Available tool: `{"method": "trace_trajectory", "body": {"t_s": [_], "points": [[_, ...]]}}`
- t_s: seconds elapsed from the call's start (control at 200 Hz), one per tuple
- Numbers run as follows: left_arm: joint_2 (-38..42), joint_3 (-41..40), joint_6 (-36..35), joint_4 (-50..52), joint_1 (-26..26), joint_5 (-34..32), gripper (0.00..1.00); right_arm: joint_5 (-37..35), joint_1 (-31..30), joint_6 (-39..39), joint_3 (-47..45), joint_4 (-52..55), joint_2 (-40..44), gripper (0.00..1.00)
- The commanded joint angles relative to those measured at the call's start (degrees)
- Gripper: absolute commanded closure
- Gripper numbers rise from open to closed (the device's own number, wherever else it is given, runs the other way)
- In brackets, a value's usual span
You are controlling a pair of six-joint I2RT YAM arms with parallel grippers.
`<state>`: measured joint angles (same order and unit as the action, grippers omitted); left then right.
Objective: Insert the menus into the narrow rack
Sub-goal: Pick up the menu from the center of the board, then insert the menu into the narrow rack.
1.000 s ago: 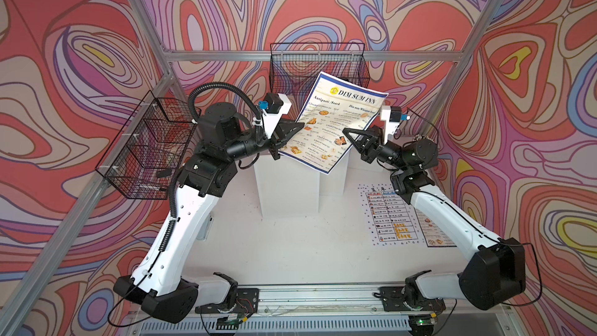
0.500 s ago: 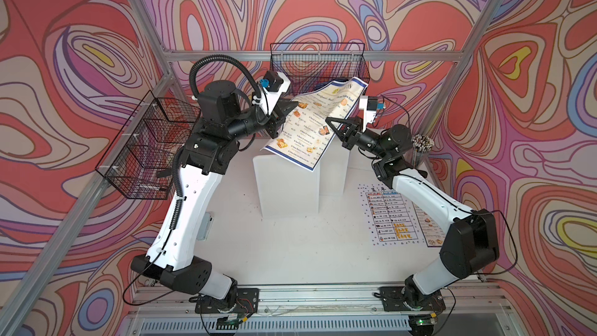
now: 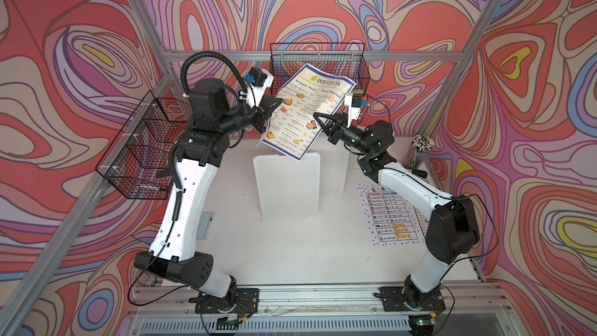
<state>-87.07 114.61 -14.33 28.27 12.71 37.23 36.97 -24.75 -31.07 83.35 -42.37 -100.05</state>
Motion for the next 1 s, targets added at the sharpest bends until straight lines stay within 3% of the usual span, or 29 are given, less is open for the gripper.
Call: {"method": "trace_trajectory", "body": {"t_s": [0.0,0.11,0.351,0.516,0.876,0.991], "points": [[2.7,-0.7,0.4,-2.4,0.1,2.3,1.00,-0.6,0.1,-0.4,0.9,-2.2,0.7,0.68],[2.7,-0.2,-0.2,-1.2,0.1,1.6,1.00,0.1,1.3,-1.8,-2.3,-7.0,2.9,0.59],[0.1,5.5,-1.3,5.1,0.2,4.0,1.00,6.3,8.2,-15.5,-0.9,-20.1,0.0,0.57],[0.1,7.0,-2.2,7.8,0.1,5.4,1.00,7.1,8.8,-13.0,-1.4,-19.8,1.1,0.55],[-2.0,11.1,-2.2,11.9,0.1,6.4,1.00,12.2,8.8,-17.3,0.5,-26.8,-0.4,0.53],[-2.4,11.5,-2.2,12.3,0.1,4.1,1.00,12.6,8.8,-18.5,-0.3,-28.4,-0.1,0.69]]}}
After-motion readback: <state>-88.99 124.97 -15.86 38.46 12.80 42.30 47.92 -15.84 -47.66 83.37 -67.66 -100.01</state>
